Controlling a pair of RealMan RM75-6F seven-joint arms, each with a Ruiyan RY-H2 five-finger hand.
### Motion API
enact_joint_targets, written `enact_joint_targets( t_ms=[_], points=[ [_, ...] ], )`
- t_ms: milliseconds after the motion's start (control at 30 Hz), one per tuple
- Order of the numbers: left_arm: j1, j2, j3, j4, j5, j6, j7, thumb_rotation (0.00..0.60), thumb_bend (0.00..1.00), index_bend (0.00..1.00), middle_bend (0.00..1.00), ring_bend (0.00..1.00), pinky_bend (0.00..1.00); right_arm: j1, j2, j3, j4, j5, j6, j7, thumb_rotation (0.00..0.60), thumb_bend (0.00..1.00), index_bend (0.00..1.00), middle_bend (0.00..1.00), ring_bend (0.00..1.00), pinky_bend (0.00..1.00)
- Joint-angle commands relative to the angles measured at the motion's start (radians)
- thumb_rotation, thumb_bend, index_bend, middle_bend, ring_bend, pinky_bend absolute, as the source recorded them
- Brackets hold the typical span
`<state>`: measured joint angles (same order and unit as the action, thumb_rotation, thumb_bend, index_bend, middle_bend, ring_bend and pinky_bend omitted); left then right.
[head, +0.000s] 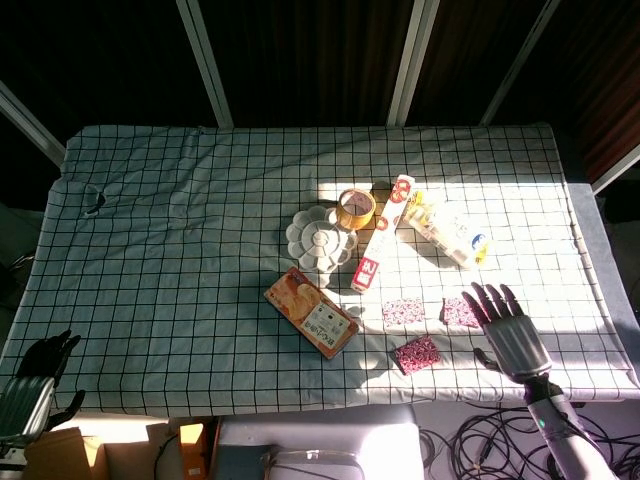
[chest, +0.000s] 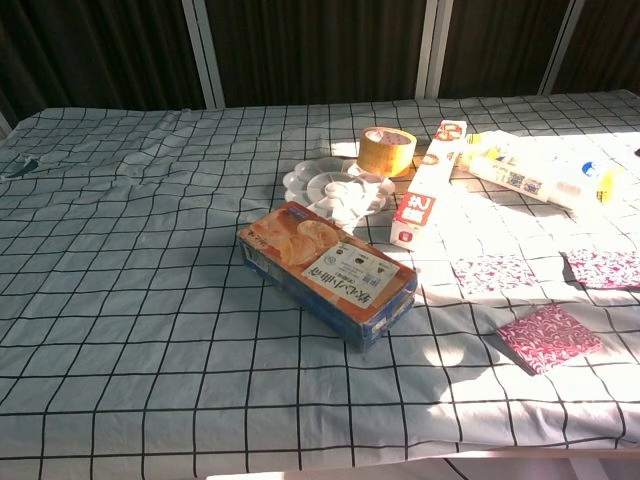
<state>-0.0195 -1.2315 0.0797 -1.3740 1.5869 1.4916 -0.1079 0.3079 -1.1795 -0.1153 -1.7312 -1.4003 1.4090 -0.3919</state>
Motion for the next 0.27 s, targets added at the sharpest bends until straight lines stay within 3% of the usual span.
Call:
enact_joint_targets(
  t_ms=[33, 267],
  points=[
    [0.013, -0.006, -0.002, 0.003, 0.020, 0.036, -0.006, 0.600, 0.36, 0.00, 0.01, 0.00, 0.00, -0.146, 0.000, 0.008, 0.059, -0.038, 0.175, 0.086, 0.600, 0.20, 0.04, 0.00, 0.00, 0.03],
    [0.013, -0.014, 0.001, 0.007, 0.032, 0.039, 0.011, 0.600, 0.36, 0.00, 0.02, 0.00, 0.00, -0.149, 0.006, 0.021, 0.073, -0.067, 0.130, 0.132, 0.600, 0.20, 0.04, 0.00, 0.00, 0.03]
  ],
)
